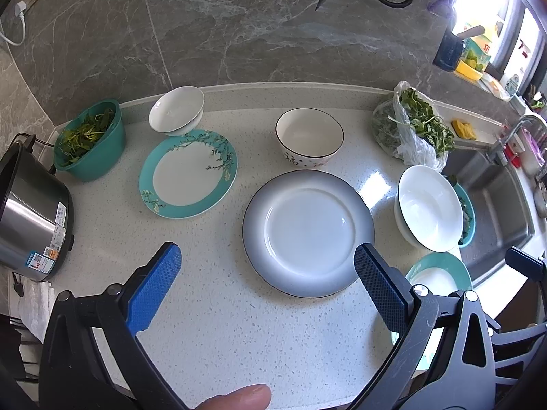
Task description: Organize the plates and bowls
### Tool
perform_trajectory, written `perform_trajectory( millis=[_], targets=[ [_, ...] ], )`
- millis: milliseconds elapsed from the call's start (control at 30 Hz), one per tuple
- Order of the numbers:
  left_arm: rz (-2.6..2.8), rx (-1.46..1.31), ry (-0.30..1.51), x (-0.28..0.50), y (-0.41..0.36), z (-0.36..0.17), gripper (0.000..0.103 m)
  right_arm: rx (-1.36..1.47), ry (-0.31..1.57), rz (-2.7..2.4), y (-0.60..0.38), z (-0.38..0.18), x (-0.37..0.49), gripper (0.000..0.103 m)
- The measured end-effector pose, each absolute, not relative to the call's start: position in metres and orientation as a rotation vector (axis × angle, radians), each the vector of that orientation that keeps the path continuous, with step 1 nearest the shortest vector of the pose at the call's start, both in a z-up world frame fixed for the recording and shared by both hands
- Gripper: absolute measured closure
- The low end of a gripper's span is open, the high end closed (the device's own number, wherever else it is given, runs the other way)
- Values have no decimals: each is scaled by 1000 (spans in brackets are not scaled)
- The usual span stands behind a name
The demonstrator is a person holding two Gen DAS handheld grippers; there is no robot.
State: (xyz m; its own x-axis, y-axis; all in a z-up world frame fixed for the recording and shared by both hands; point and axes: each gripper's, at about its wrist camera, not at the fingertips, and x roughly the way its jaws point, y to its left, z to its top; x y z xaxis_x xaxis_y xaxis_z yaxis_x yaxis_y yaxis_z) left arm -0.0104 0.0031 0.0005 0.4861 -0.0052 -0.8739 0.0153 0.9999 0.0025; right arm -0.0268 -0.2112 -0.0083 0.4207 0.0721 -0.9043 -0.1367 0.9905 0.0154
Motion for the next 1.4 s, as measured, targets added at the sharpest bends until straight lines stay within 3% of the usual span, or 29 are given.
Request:
perform_trajectory(
  millis=[1400],
  targets=[
    [-40, 27, 1073, -20, -1, -4, 0, -62, 1136, 120, -212, -10, -34, 0]
  ],
)
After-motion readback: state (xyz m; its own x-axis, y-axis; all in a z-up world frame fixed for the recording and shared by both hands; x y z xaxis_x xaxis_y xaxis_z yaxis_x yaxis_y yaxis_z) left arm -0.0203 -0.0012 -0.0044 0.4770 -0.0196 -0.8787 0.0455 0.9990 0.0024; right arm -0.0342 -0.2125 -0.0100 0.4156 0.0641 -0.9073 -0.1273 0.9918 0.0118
